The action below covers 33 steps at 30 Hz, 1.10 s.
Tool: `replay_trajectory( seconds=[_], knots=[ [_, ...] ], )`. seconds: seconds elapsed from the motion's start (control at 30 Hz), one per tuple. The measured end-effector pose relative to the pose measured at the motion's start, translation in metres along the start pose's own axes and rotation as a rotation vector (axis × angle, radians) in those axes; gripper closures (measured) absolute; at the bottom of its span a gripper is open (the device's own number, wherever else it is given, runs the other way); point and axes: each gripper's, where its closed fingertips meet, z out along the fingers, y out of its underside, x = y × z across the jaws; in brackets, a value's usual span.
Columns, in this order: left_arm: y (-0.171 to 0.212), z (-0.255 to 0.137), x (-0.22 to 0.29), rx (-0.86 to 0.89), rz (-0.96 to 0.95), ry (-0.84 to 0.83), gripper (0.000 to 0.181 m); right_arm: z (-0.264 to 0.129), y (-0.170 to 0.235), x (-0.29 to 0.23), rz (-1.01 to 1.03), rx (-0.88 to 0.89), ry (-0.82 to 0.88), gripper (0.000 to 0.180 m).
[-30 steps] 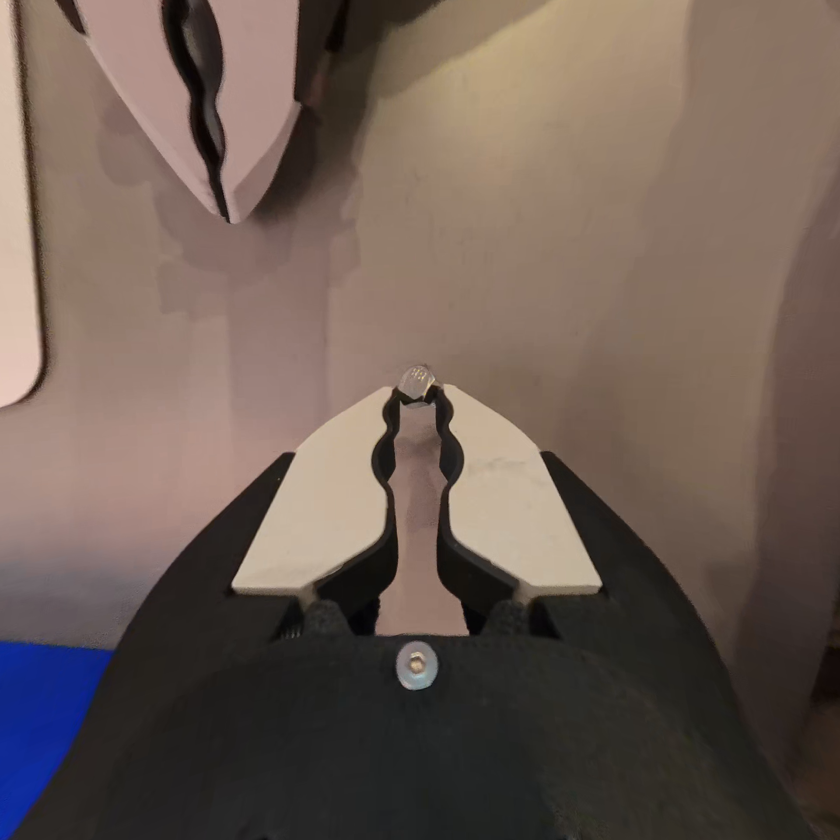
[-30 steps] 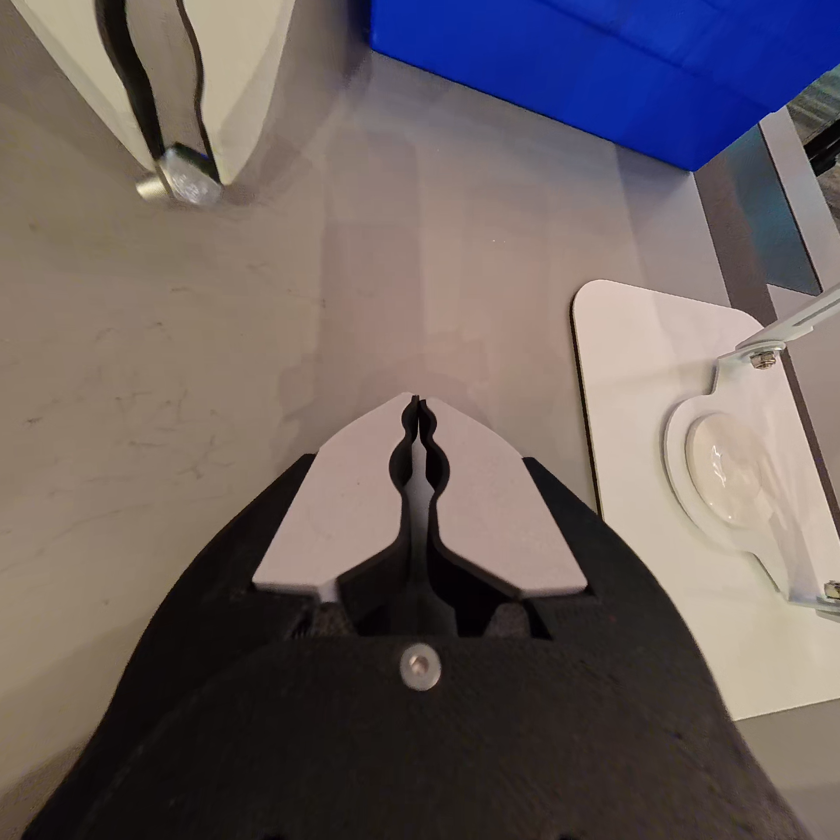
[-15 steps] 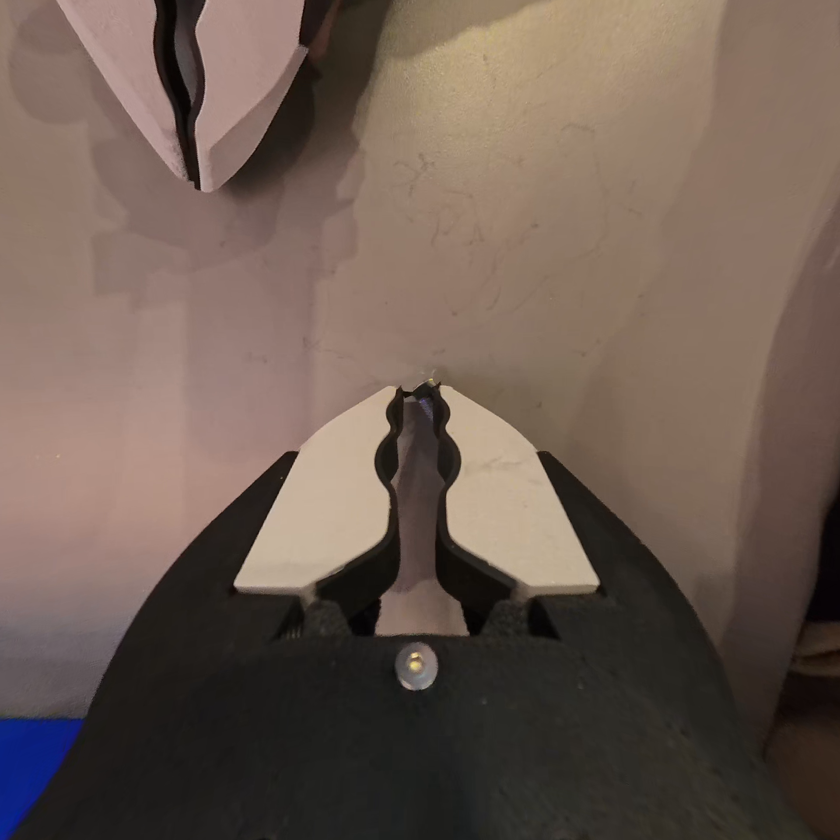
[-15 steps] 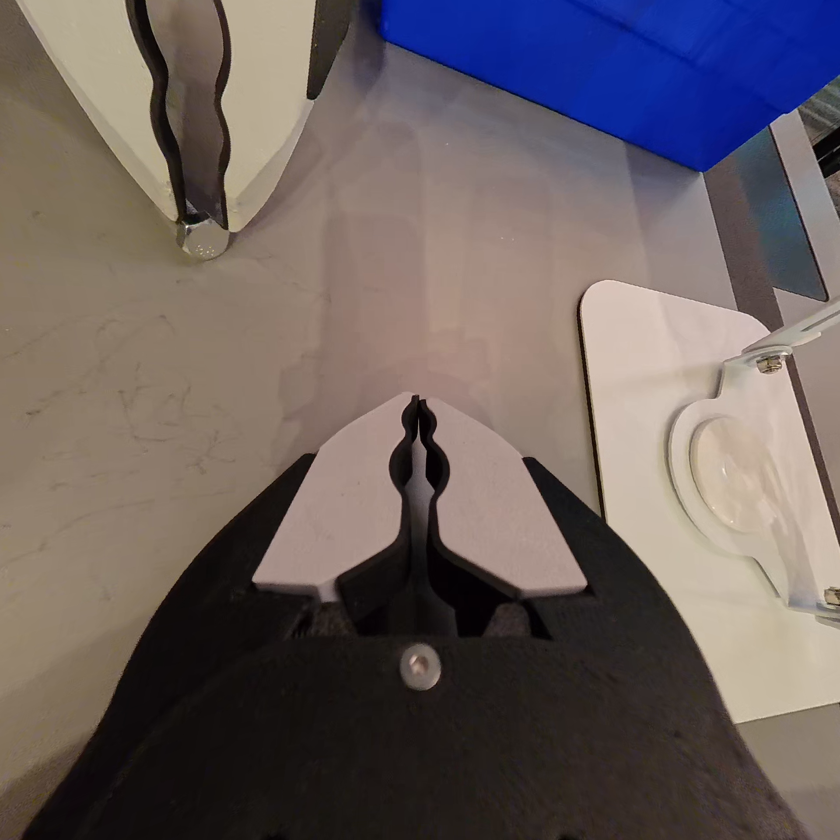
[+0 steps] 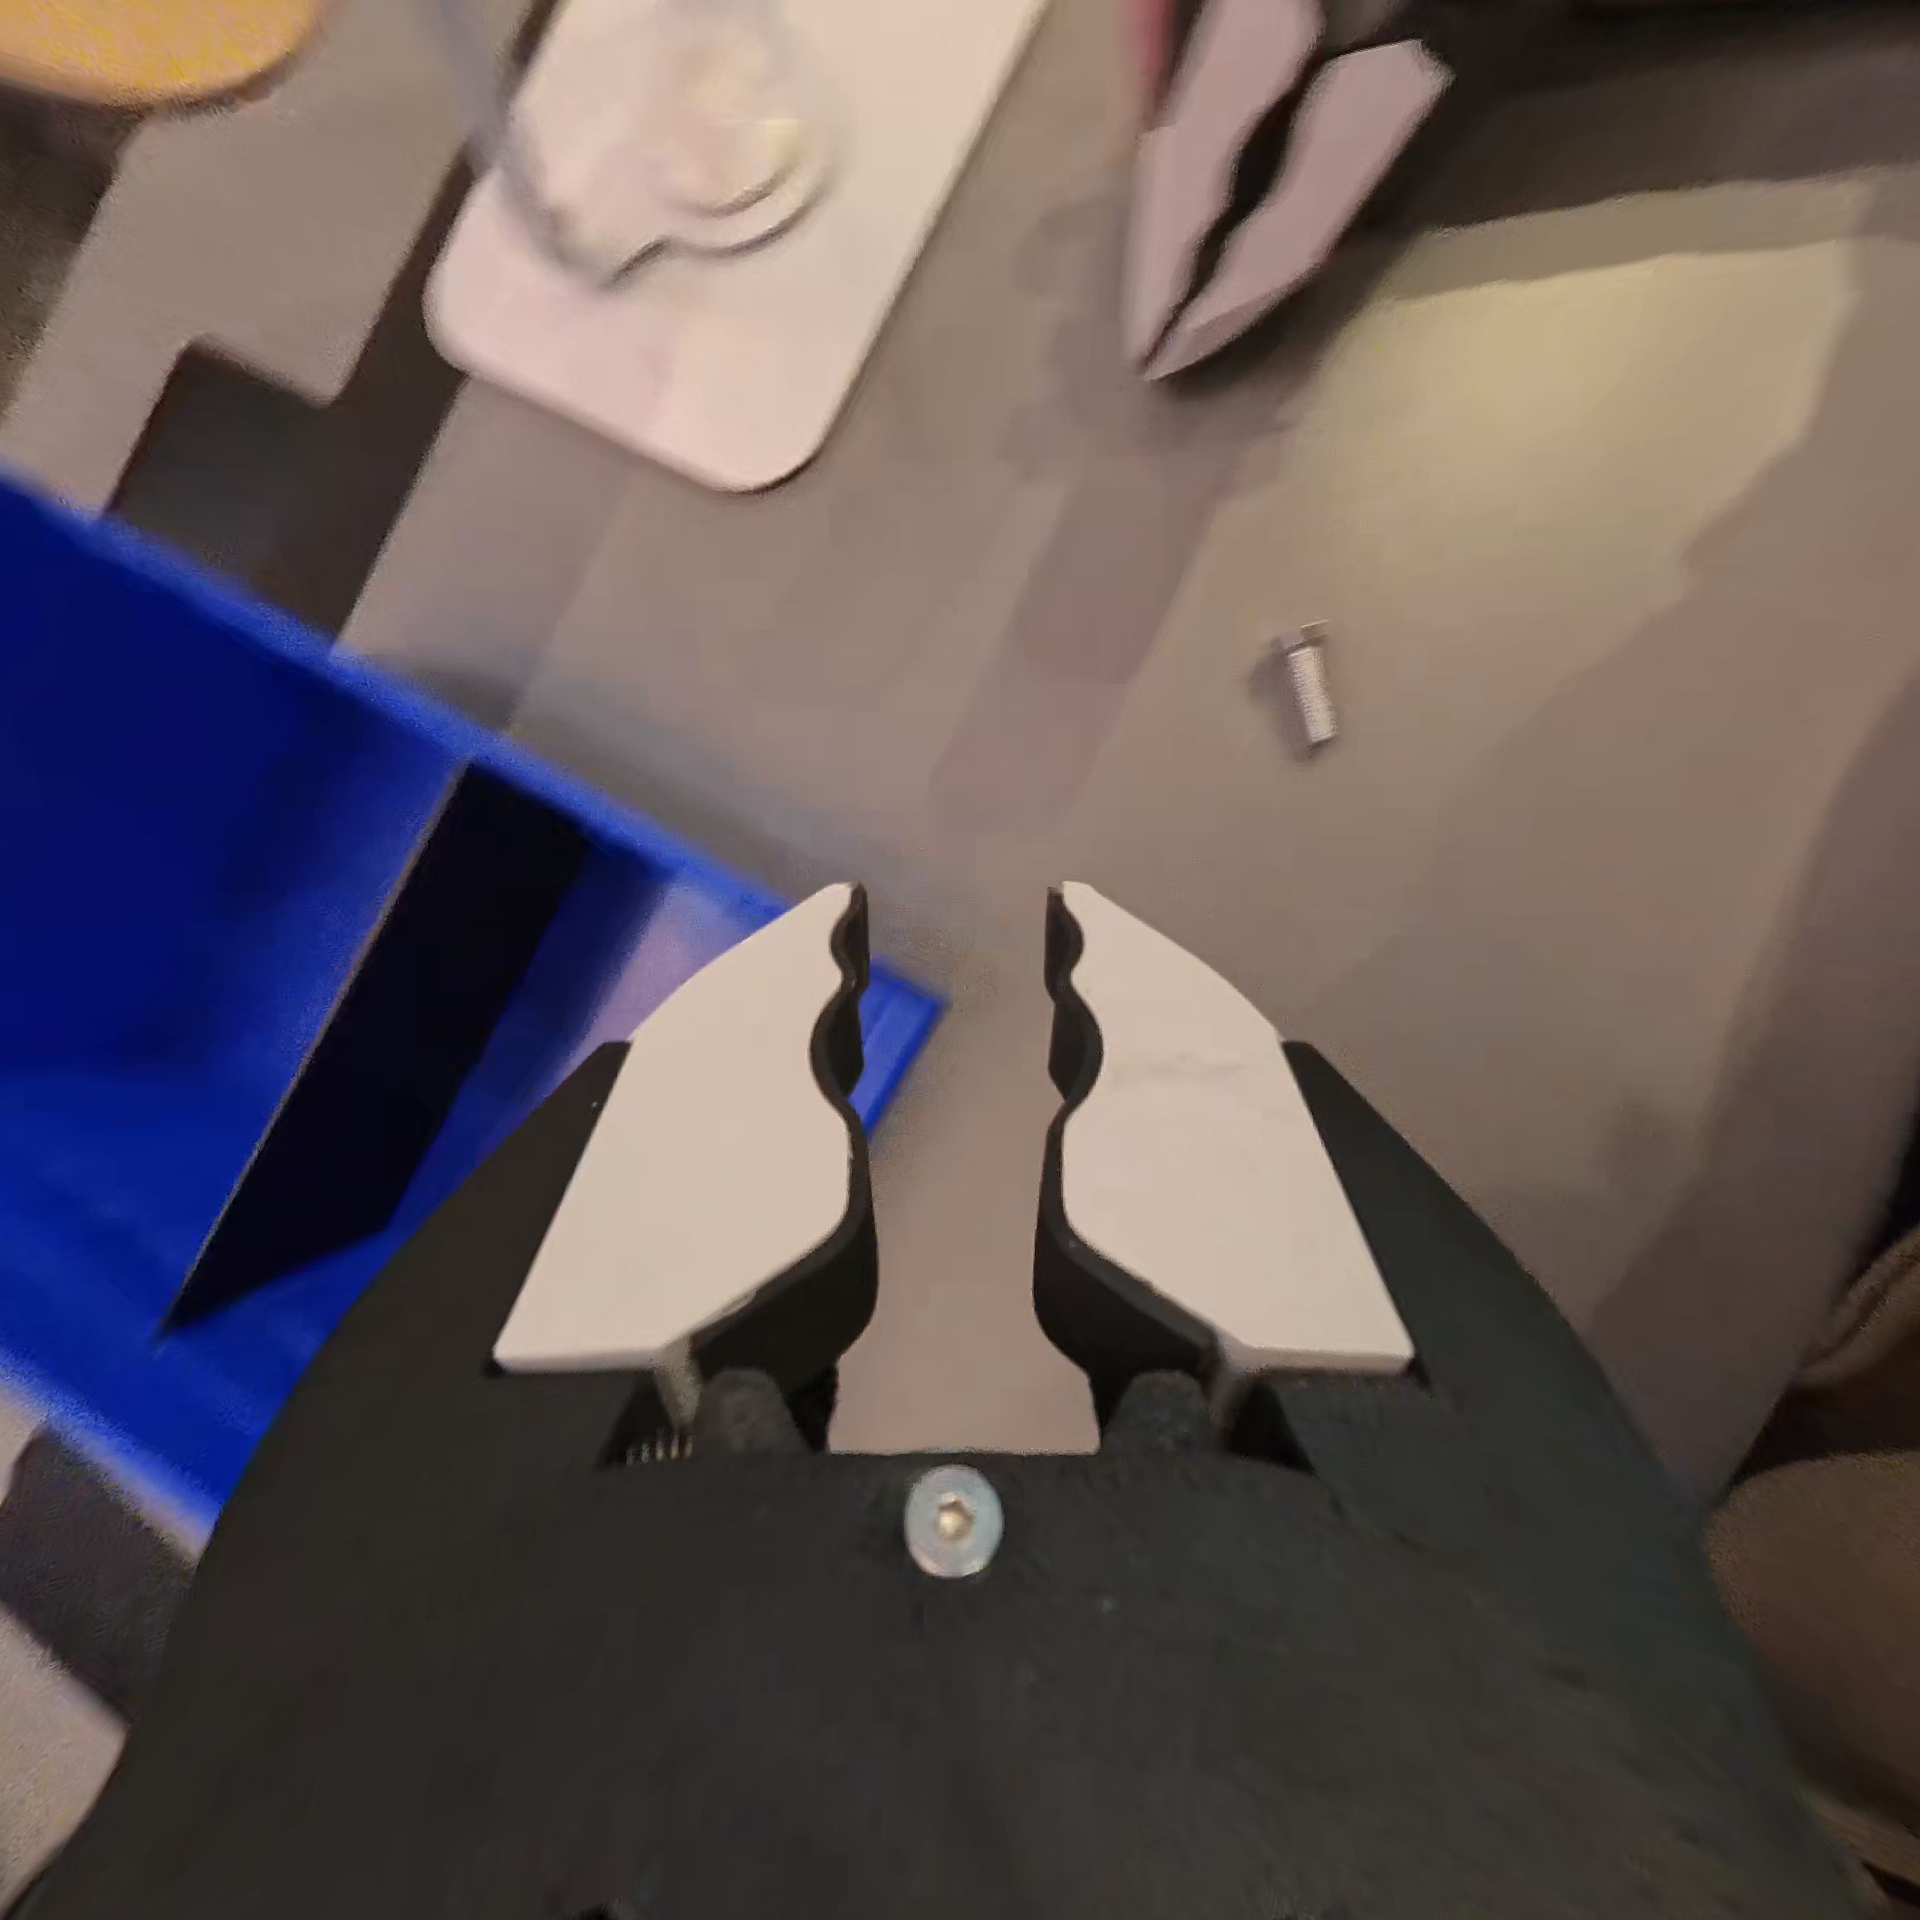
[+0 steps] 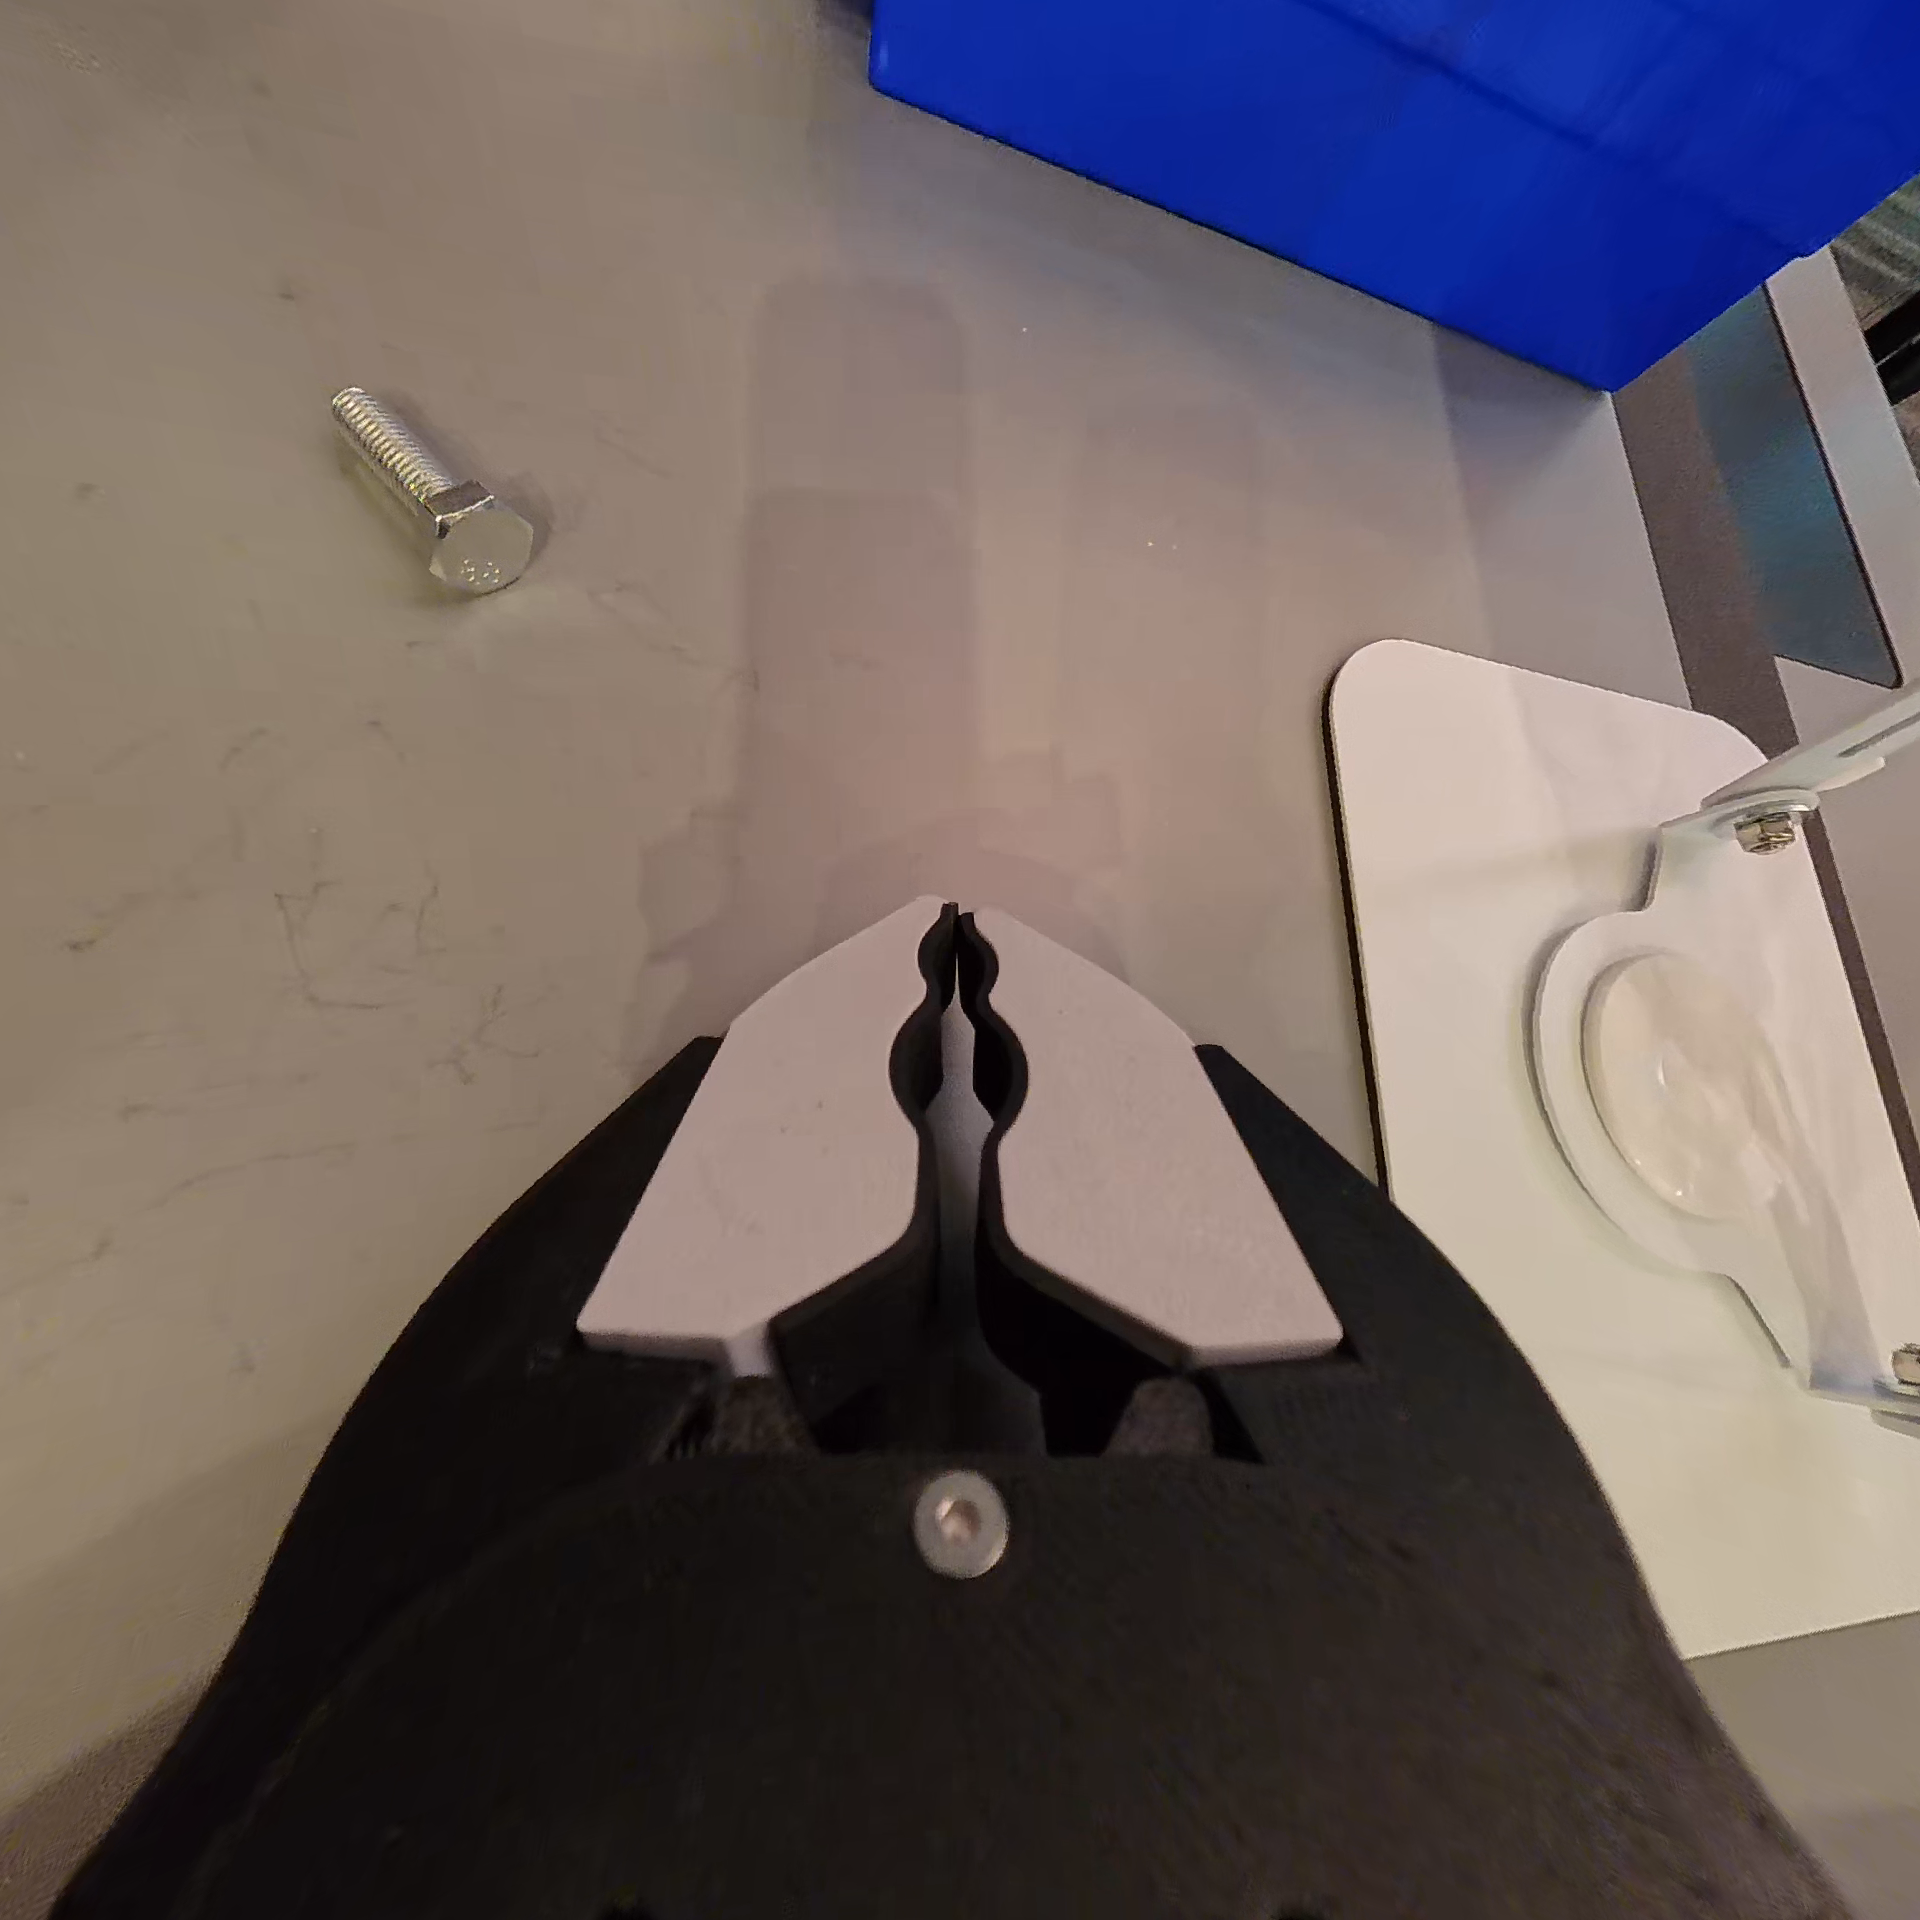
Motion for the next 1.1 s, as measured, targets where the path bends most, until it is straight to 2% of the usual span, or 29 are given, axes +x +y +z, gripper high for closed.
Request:
replay_trajectory(
  seconds=[0.1,0.17,0.37,0.43,0.63,0.83,1.1],
  knots=[
    [0.039,-0.008,-0.046,-0.133,-0.096,-0.03,0.15,0.0,0.0,0.0,0.0,0.0,0.001,0.18],
    [0.066,-0.001,-0.067,-0.25,-0.056,-0.045,0.153,0.0,0.0,0.0,0.0,0.0,0.001,0.18],
    [0.111,0.031,-0.089,-0.466,0.012,0.043,0.159,0.0,0.0,0.0,0.001,0.001,-0.001,0.18],
    [0.119,0.037,-0.097,-0.516,0.045,0.031,0.159,0.0,0.0,0.0,0.002,0.001,-0.002,0.18],
    [0.133,0.058,-0.087,-0.536,0.031,0.168,0.162,0.0,0.0,0.0,0.004,0.001,-0.005,0.18],
    [0.151,0.068,-0.088,-0.611,0.006,0.192,0.165,0.0,0.0,0.0,0.004,0.001,-0.006,0.18],
    [0.153,0.071,-0.091,-0.617,-0.052,0.225,0.166,0.0,0.0,0.0,0.005,0.001,-0.006,0.18]
  ],
)
